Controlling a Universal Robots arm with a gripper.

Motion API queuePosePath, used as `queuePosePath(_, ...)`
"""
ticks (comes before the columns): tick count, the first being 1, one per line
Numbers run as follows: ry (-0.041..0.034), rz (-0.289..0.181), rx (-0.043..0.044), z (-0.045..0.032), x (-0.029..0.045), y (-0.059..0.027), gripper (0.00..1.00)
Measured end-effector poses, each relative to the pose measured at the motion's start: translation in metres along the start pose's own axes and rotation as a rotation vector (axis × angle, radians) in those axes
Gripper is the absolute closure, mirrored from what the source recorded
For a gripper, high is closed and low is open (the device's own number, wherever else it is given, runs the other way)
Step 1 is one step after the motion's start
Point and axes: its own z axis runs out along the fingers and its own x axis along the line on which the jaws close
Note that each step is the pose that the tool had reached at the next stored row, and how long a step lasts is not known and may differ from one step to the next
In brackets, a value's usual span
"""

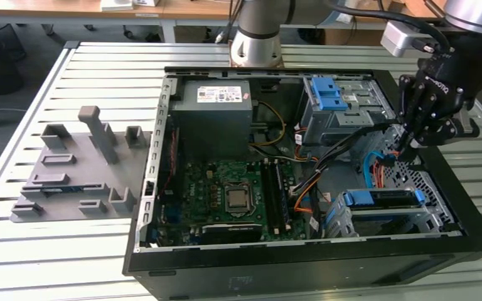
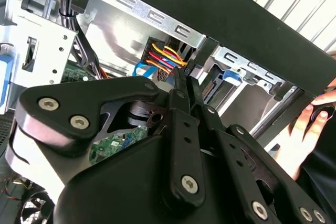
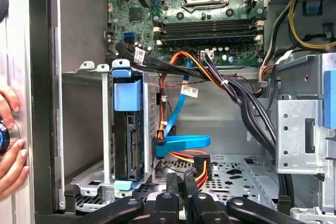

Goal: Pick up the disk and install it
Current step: 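Insert the first disk wire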

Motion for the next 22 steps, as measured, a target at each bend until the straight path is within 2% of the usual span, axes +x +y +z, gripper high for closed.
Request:
queuePosePath(3,-0.0002,0.001,0.0066,0.0005,0.0030,0.0019,0.84)
queuePosePath(7,-0.0005,0.001,0.0101,0.0015,0.0081,0.0038,0.84)
queuePosePath(17,-0.0008,0.002,0.0122,0.0040,0.0198,0.0044,0.84)
queuePosePath(22,-0.0082,0.001,0.0190,0.0042,0.0211,0.0093,0.84)
